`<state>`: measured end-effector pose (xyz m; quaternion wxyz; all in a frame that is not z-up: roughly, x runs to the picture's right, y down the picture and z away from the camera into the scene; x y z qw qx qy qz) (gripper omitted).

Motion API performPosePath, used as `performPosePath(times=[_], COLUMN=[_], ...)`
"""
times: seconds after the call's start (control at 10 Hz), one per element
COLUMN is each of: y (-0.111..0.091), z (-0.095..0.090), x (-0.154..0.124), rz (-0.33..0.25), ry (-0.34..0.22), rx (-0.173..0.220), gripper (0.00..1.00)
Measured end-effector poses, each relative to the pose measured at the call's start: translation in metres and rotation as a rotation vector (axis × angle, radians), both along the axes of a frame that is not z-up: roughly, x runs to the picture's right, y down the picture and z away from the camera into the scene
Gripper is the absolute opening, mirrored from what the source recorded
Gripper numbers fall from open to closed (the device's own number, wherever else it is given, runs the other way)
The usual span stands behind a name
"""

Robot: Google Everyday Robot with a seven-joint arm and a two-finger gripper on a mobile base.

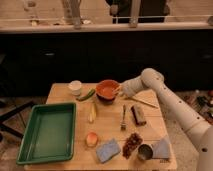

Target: Stack bowls into tray

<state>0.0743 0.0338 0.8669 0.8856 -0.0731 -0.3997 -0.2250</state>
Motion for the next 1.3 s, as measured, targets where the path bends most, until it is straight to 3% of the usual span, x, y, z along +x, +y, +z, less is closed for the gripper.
performPosePath(times=[0.6,1.3], y=[0.005,0.004], z=[0.004,-0.009], x=[-0.003,-0.004], rz=[0.03,-0.006], ry=[-0.005,0.015], rx=[-0.001,-0.006], gripper=[0.77,0.8])
